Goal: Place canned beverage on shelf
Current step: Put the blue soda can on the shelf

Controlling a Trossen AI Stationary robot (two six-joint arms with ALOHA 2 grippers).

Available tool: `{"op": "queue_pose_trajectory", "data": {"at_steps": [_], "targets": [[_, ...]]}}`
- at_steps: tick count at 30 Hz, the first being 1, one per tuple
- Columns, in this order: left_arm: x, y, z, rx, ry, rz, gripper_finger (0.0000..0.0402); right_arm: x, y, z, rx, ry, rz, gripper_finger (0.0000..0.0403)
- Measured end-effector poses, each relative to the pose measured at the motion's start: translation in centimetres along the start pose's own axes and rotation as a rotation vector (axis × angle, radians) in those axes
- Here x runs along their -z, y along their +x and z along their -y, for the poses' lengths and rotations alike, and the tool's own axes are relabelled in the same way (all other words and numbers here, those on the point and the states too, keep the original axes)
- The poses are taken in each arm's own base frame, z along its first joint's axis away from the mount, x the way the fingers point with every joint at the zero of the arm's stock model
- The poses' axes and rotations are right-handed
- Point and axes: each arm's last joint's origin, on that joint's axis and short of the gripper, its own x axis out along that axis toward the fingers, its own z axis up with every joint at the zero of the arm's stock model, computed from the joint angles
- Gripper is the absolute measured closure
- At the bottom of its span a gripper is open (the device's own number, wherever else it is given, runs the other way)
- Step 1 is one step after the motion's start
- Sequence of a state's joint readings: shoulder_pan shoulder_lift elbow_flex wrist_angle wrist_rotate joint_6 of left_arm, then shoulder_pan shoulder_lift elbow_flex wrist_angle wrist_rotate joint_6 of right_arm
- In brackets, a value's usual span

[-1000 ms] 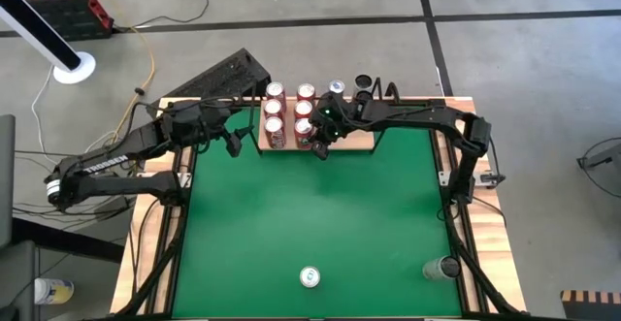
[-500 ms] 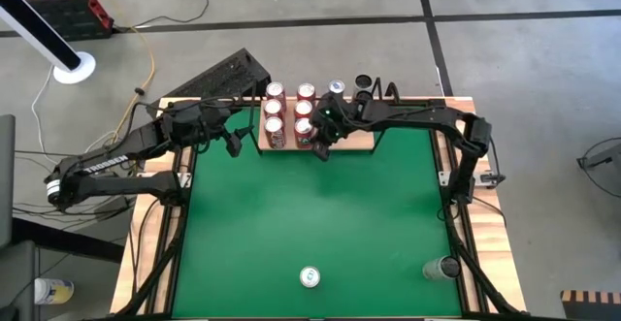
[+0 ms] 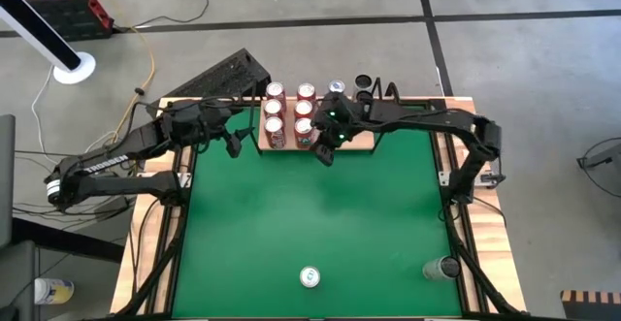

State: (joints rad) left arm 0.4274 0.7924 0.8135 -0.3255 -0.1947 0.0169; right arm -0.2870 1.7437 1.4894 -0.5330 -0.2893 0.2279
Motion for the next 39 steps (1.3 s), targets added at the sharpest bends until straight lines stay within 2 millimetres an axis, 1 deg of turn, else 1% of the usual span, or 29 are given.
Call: {"op": "queue_pose_trajectory", "data": {"at_steps": [1,3,7,10,13,16,18,19,21,22,26,29,33,36,39], "targets": [[-0.1,0.1,0.1,0.017,-0.001,0.007,0.0098,-0.1,-0.8,-0.9,-0.010,0.002,-0.003,0.0382],[-0.3,0.4,0.2,0.063,-0.002,0.022,0.0098,-0.8,-2.2,-3.0,-0.052,-0.006,0.044,0.0382],[-0.4,1.2,0.8,0.182,0.054,0.040,0.0098,-0.7,-4.9,-7.8,-0.148,0.029,0.093,0.0382],[-0.6,1.7,1.1,0.270,0.087,0.070,0.0098,0.6,-6.9,-11.8,-0.192,0.081,0.109,0.0382],[-1.1,1.7,1.5,0.371,0.086,0.123,0.0098,2.7,-8.1,-16.2,-0.211,0.120,0.123,0.0382],[-1.5,1.5,1.9,0.442,0.053,0.166,0.0097,5.1,-8.5,-20.5,-0.221,0.139,0.159,0.0382],[-1.7,1.0,2.1,0.462,0.027,0.173,0.0097,6.6,-8.8,-23.0,-0.245,0.119,0.182,0.0381],[-1.7,0.8,2.2,0.471,0.014,0.178,0.0097,7.3,-8.4,-24.1,-0.260,0.108,0.191,0.0380],[-1.8,0.3,2.4,0.493,-0.020,0.180,0.0097,7.9,-7.6,-25.9,-0.304,0.102,0.234,0.0375],[-1.8,0.0,2.5,0.505,-0.042,0.169,0.0097,8.6,-7.1,-26.7,-0.315,0.091,0.229,0.0372],[-1.4,-1.2,3.0,0.556,-0.141,0.106,0.0097,10.5,-4.2,-29.2,-0.360,0.064,0.234,0.0354],[-0.7,-2.6,3.1,0.588,-0.148,0.046,0.0097,12.4,-2.2,-30.5,-0.363,-0.003,0.188,0.0335],[-0.4,-4.0,3.1,0.551,-0.211,0.020,0.0097,14.4,0.1,-30.8,-0.319,-0.127,0.123,0.0293],[-0.4,-5.0,3.1,0.551,-0.214,0.052,0.0098,14.5,0.8,-30.6,-0.288,-0.194,0.120,0.0245],[-0.5,-5.7,2.9,0.507,-0.219,0.082,0.0098,14.2,1.0,-29.9,-0.252,-0.221,0.106,0.0185]]}}
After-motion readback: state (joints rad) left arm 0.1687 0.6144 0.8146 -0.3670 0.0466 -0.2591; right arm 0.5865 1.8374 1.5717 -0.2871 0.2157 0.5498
